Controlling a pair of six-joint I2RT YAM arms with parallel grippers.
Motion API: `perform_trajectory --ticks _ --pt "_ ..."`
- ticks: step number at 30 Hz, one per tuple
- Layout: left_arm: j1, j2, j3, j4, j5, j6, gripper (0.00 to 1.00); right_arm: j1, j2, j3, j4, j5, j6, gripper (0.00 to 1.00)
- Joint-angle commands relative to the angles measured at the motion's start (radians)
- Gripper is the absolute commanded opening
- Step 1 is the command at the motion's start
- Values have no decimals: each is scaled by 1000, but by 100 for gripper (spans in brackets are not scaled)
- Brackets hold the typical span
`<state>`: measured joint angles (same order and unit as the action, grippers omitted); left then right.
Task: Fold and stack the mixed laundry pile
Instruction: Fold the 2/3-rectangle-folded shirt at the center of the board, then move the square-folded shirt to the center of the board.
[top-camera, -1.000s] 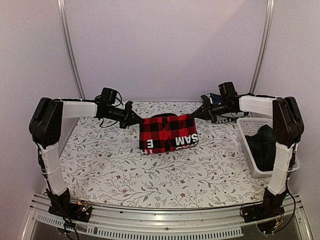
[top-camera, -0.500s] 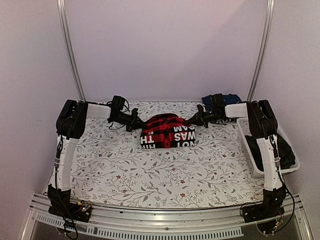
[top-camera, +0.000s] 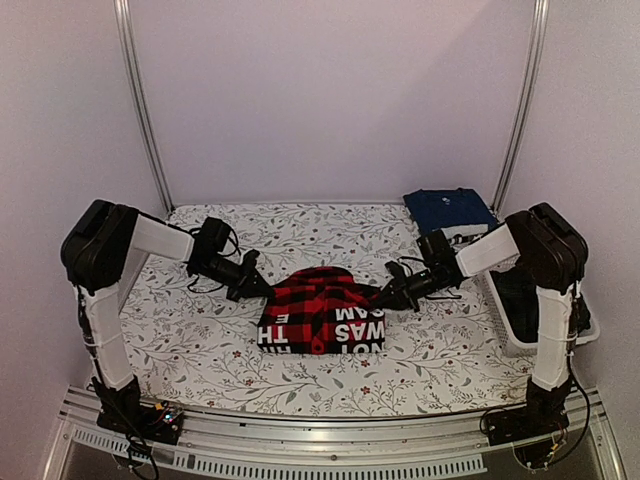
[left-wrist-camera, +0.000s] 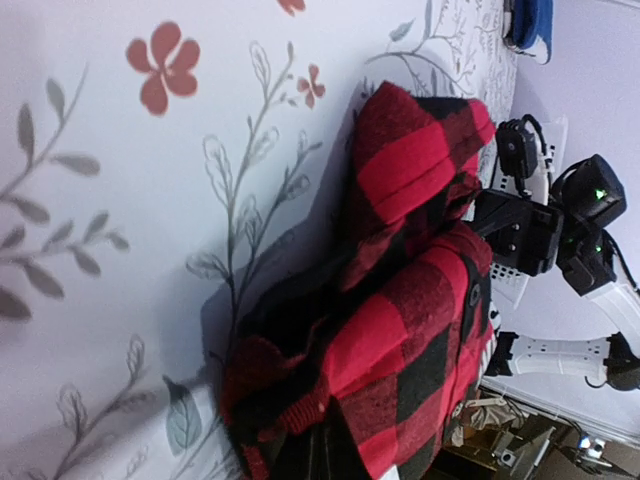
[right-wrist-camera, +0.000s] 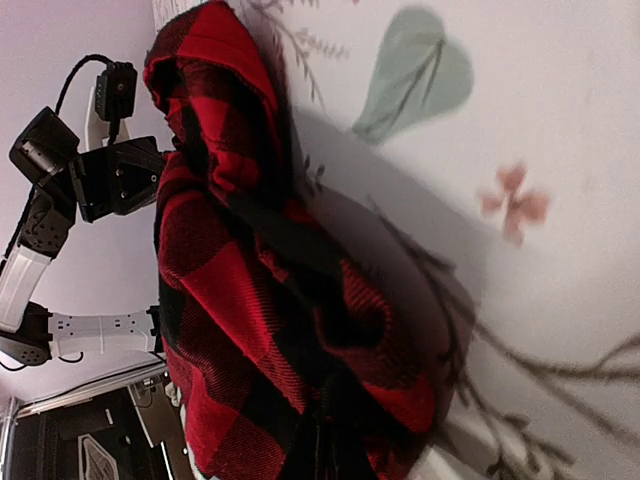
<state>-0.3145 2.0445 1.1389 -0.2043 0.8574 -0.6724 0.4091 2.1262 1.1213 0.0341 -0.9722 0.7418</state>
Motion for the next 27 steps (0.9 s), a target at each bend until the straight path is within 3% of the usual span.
perform_trajectory --ticks 1,5,10,21,27 --pt "-5 -169 -92 10 -9 31 0 4 -188 -89 -15 17 -17 0" --pt "-6 -225 -63 -29 -24 48 0 1 -260 -61 -69 22 -55 0" --pt "8 -181 29 -64 -42 73 0 -19 -241 28 -96 29 -65 0" --pt "46 132 239 37 2 45 0 -67 54 206 -42 83 -80 0" --pt "51 190 293 41 -1 67 0 -74 109 220 8 80 -70 0"
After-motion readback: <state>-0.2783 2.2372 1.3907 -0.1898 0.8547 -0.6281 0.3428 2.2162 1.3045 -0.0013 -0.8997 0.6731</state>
